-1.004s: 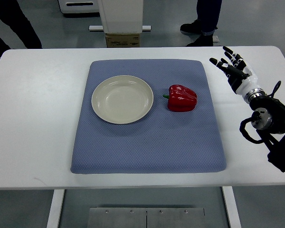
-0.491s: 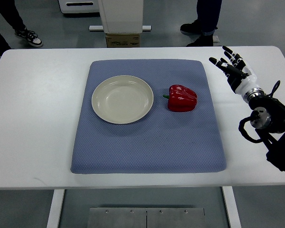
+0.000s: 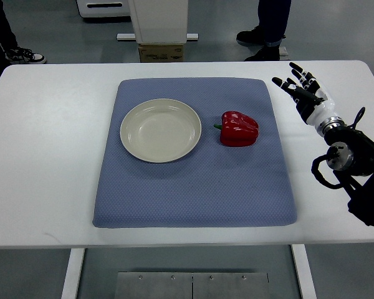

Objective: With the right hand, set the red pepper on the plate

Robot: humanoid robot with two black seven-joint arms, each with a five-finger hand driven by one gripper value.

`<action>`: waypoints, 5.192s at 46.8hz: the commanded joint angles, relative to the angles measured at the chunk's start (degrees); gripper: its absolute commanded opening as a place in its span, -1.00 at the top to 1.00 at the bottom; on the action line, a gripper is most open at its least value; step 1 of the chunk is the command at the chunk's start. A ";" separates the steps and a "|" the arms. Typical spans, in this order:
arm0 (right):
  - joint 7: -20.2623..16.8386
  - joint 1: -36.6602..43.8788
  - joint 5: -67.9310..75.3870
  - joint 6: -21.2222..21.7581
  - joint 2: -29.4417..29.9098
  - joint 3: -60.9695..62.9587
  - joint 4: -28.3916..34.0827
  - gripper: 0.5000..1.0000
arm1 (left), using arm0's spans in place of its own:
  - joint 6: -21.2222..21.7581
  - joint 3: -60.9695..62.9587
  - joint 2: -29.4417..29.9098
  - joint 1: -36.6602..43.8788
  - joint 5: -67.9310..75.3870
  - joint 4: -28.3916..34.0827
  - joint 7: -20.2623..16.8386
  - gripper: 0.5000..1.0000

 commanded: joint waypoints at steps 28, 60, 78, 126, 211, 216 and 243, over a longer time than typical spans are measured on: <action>0.00 0.09 0.00 0.01 0.19 -0.25 -0.06 -1.00 | 0.00 -0.04 0.00 0.00 0.00 0.02 0.00 -1.00; 0.09 1.49 -0.62 5.63 -1.74 -8.59 0.55 -0.99 | 0.00 0.05 0.00 0.00 0.00 0.02 0.00 -1.00; 4.39 8.61 -6.67 7.13 -6.14 -23.18 1.35 -0.97 | 0.00 0.05 0.00 0.00 0.00 0.02 0.00 -1.00; 7.12 17.84 -29.88 7.04 -7.63 -42.34 4.86 -0.95 | 0.00 0.05 0.00 0.00 0.00 0.02 0.00 -1.00; 6.94 24.52 -29.71 6.16 -5.52 -49.11 -0.68 1.00 | 0.00 0.05 0.00 0.00 0.00 0.02 0.00 -1.00; 6.50 25.93 -29.62 6.16 -4.38 -49.11 -0.76 1.00 | 0.00 0.05 0.00 0.00 0.00 0.02 0.00 -1.00; 3.69 30.76 -28.74 6.16 8.89 -49.55 -7.62 1.00 | 0.00 0.05 0.00 0.00 0.00 0.02 0.00 -1.00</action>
